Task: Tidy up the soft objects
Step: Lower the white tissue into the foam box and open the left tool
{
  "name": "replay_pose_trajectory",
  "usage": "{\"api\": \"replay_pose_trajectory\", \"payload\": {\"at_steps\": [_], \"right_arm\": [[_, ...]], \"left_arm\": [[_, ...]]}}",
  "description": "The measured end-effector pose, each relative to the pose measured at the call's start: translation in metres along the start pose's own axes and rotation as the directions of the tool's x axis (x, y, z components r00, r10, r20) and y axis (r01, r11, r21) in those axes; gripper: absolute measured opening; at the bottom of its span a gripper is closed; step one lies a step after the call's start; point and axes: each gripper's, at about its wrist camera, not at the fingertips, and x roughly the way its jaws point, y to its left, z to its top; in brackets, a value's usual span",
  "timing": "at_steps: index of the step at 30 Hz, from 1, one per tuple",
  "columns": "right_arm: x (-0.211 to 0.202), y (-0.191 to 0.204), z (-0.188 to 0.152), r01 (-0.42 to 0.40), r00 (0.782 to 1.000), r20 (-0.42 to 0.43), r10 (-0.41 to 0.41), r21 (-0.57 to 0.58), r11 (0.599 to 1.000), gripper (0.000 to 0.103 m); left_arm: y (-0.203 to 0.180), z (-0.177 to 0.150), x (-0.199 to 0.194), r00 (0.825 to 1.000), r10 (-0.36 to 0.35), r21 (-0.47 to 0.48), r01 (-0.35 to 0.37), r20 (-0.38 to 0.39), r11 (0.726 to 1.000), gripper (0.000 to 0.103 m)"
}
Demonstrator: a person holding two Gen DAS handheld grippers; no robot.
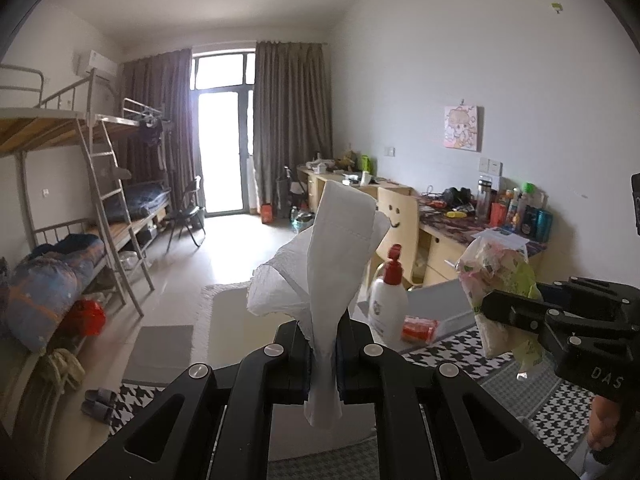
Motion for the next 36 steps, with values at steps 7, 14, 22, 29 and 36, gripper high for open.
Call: {"api": "replay_pose_trajectory", "payload": {"at_steps": [7,14,22,29,36], "right_arm": [[0.015,0.008,0.007,-0.032,0.999,-0.011,0.031,-0.019,0.999,0.029],[0.029,0.011,0.011,-0.074,0.997,-0.032,0.073,-0.016,0.997,0.029],[0.047,0.015,0.015,-0.081,0.995,-0.059,0.079,-0.018,0.997,0.028],[0.057,0.018,0.017,-0.078,0.994,-0.08,0.077,-0.021,0.997,0.029],[0.064,0.019,0.017,-0.078,0.993,-0.087,0.075,-0.03,0.997,0.029]], "left_arm": [[0.01,0.003,0.014,0.999,0.046,-0.011,-0.046,-0.013,0.999,0.01],[0.018,0.001,0.026,0.996,0.082,-0.004,-0.082,-0.034,0.997,0.01],[0.031,0.001,0.041,0.995,0.072,-0.03,-0.075,-0.074,0.997,0.01],[0.037,0.001,0.059,0.99,0.081,-0.027,-0.085,-0.114,0.996,0.01],[0.041,-0.002,0.072,0.985,0.074,-0.045,-0.082,-0.159,0.996,0.037]]}}
